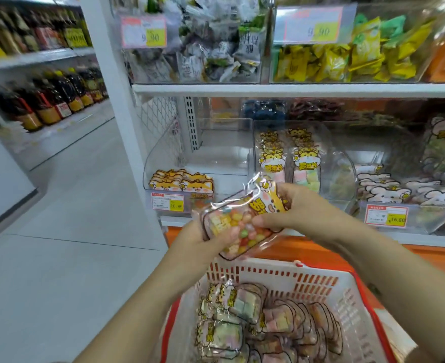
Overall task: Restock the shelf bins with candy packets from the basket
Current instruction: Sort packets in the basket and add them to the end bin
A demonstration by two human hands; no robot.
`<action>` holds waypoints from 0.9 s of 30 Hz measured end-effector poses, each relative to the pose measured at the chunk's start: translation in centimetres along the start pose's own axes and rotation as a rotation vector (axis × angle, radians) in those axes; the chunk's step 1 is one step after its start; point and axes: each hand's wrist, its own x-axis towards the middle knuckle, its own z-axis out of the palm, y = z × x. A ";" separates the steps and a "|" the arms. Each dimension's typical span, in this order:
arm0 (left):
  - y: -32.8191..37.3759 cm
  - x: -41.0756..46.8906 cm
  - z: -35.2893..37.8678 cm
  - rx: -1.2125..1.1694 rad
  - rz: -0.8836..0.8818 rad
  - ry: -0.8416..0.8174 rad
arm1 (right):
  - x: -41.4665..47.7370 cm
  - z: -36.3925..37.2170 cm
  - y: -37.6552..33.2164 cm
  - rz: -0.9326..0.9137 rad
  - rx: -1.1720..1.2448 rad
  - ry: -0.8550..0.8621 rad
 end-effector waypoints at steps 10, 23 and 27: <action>-1.3 7.2 -7.8 1.108 0.331 0.382 | 7.0 -0.5 -6.5 -0.340 -1.036 0.293; -2.7 10.5 -8.4 1.456 0.185 0.132 | 11.5 0.0 -9.8 -0.190 -1.328 0.065; -3.0 11.0 -7.6 1.450 0.185 0.149 | 11.5 0.0 -10.0 -0.175 -1.328 0.056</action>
